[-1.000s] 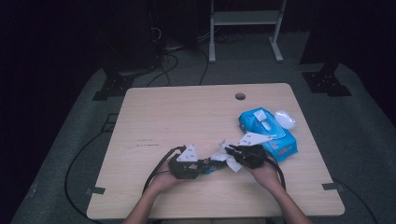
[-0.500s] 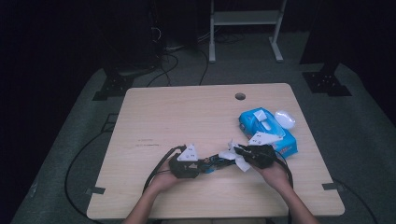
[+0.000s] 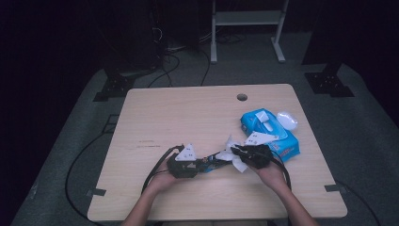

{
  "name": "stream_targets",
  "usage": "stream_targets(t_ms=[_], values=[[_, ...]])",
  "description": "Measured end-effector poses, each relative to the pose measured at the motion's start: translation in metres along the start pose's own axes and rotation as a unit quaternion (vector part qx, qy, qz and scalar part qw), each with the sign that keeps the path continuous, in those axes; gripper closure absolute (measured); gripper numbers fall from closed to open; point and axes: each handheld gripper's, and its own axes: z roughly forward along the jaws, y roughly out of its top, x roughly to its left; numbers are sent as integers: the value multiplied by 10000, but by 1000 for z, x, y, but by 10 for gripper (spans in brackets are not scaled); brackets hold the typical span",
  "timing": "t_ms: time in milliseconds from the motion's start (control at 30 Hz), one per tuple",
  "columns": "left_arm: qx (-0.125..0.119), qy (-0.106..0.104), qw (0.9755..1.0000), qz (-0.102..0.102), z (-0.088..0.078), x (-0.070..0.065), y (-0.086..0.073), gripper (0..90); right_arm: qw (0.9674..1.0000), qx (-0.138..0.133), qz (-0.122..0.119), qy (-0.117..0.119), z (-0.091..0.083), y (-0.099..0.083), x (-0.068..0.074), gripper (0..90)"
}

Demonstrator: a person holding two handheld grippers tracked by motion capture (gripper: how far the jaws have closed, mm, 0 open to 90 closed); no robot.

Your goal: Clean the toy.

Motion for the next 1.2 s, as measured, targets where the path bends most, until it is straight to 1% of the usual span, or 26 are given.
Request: stream_targets(t_ms=[33, 67, 100, 133, 200, 233, 267, 333, 400, 433, 467, 500, 533, 567, 600, 667, 767, 800, 833, 933, 967, 1000, 1067, 1200], values=[[10, -6, 10000, 19, 0, 0, 0, 689, 10000, -1, 80, 3, -1, -1, -2, 828], [6, -9, 10000, 15, 0, 1, 0, 689, 10000, -5, 82, 10, 0, -1, -3, 828], [5, -14, 10000, 10, 0, 1, 1, 688, 9999, -13, 98, 35, 1, -1, -2, 828], [2, -16, 10000, -6, 0, 1, 1, 688, 9999, -43, 114, 87, 5, 1, 2, 828], [-4, -14, 10000, -15, 0, 1, 0, 688, 9998, -81, 24, 186, 11, 5, 10, 828], [-5, -12, 10000, -13, 0, 0, 0, 688, 9993, -85, 42, 375, 16, 9, 15, 828], [-1, -10, 10000, -6, 0, 0, 0, 689, 9992, -83, -37, 395, 19, 11, 20, 828], [3, -12, 10000, 6, 0, 0, 0, 689, 9989, -51, -165, 428, 23, 14, 25, 828], [11, -19, 10000, 10, 0, 1, 0, 689, 9991, -33, -150, 383, 21, 13, 21, 828], [11, -19, 10000, 10, 0, 1, 0, 689, 9995, -23, -122, 304, 18, 12, 17, 829], [-34, -39, 10000, -32, 0, 1, -1, 690, 9998, -21, -71, 168, 13, 10, 9, 829], [-49, -51, 10000, -46, 0, 1, -1, 690, 9999, -12, -31, 96, 11, 8, 5, 829], [-48, -56, 10000, -54, 0, 2, -1, 690, 9999, -1, 103, 28, 7, 6, -2, 829], [-48, -53, 10000, -62, 1, 2, -1, 690, 9999, -2, 154, 34, 5, 5, -4, 829], [-42, -45, 10000, -53, 1, 2, 0, 689, 9999, -21, 143, 35, 4, 4, -4, 829], [-42, -40, 10000, -59, 1, 1, 0, 690, 9999, -12, 68, 119, 8, 6, 3, 828], [-23, -35, 10000, -38, 1, 0, 1, 690, 9994, -23, -35, 333, 17, 12, 18, 829], [-28, -39, 10000, -40, 1, 0, 1, 690, 9989, -45, -74, 451, 21, 15, 24, 829], [-33, -42, 10000, -49, 1, 0, 1, 690, 9982, -61, -62, 589, 25, 17, 30, 829], [-41, -48, 10000, -57, 1, 1, 0, 690, 9961, -51, -192, 854, 36, 23, 46, 828], [-34, -37, 10000, -59, 1, 1, 0, 690, 9959, -37, -280, 856, 39, 24, 50, 828], [-28, -37, 10000, -52, 1, 1, 0, 690, 9961, -10, -354, 811, 39, 26, 52, 828], [-43, -31, 10000, -70, 1, 1, 0, 691, 9964, -8, -324, 778, 39, 26, 48, 828], [-45, -20, 10000, -69, 1, 1, -1, 690, 9987, 49, -206, 455, 26, 19, 25, 829]])
